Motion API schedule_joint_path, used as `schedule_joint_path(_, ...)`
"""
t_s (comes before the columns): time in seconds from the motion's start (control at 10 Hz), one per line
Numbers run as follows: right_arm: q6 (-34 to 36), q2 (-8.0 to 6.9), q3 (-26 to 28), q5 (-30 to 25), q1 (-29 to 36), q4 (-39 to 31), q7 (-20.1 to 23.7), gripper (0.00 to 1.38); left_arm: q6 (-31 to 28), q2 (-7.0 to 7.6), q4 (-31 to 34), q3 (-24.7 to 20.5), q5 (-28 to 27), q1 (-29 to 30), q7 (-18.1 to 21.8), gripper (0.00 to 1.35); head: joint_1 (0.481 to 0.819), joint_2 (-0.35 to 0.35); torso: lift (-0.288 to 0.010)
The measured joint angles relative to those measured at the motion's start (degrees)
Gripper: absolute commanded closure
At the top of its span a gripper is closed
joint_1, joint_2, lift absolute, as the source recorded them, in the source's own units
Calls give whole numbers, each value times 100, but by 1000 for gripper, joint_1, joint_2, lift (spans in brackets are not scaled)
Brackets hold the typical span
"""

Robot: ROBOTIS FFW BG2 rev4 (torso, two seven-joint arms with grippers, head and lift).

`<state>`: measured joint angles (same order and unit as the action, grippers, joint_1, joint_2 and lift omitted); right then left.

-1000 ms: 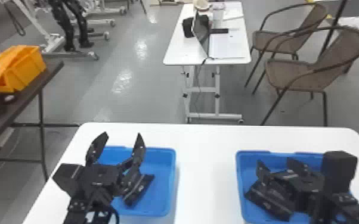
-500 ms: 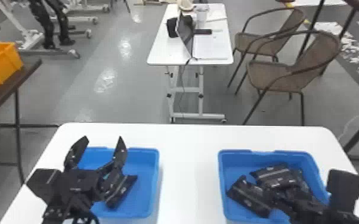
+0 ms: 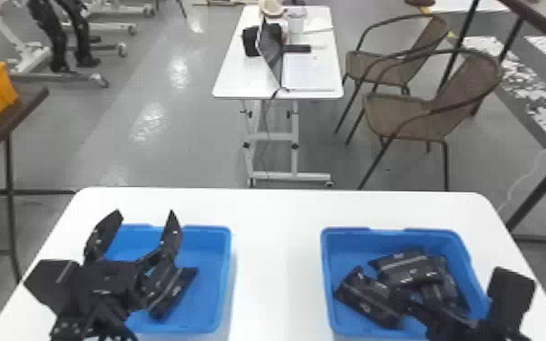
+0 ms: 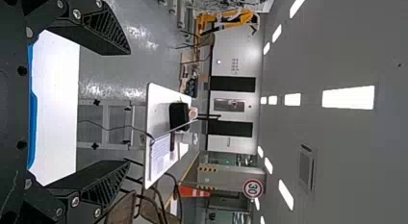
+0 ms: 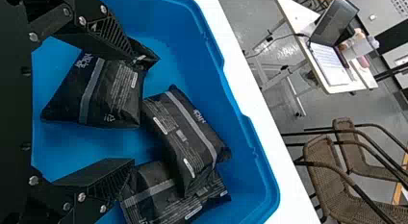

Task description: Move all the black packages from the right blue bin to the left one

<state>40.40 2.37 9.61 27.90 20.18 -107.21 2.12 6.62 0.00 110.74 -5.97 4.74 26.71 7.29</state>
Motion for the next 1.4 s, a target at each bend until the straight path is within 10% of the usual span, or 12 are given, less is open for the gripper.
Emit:
schedule_joint_path(1.1,-103,88,-303,378,-658,962,-56,298,48,0,-1,25,-61,-8,1,225,695,59,-42)
schedule_joint_path(1.3,-9,122,-344,411,-700,999,-56,930,70,0,-7,26,-69,-17,1,225,695,67,-42)
schedule_joint_path(1.4,28,142,-345,446,-713,997,-62,961,75,0,-9,26,-70,-18,1,225,695,67,-42)
